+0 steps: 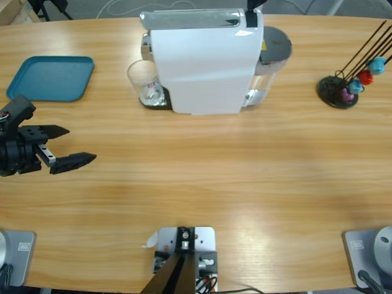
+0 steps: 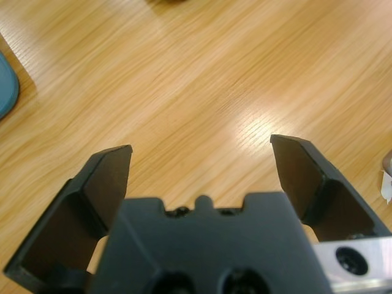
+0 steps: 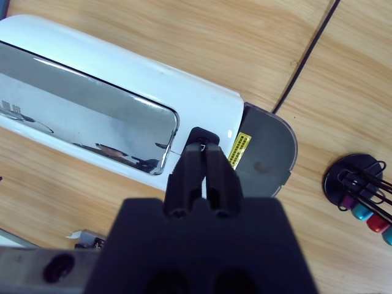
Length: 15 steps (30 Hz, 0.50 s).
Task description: Pour coffee
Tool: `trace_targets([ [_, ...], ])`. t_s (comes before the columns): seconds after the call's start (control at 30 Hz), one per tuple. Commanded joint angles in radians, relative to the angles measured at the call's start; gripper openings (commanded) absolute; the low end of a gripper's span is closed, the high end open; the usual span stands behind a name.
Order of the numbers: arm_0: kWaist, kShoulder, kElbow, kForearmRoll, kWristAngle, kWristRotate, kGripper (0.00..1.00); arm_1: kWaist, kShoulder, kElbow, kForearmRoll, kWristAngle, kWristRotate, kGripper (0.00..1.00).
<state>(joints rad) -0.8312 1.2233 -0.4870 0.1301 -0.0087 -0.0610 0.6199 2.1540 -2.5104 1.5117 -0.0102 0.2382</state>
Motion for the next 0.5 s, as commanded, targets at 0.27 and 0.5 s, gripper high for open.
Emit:
trace_targets([
  [0.27,0.012,0.014,-0.007,-0.012,-0.008,0.001,1.0,0.019,-0.19,-0.159,0.084,0.037,-0.04,0.209],
  [0.5,0.013,-0.005,-0.002,-0.012,-0.024,0.008,1.0,0.149,-0.448,0.409,-0.107,0.012,-0.095,1.0],
])
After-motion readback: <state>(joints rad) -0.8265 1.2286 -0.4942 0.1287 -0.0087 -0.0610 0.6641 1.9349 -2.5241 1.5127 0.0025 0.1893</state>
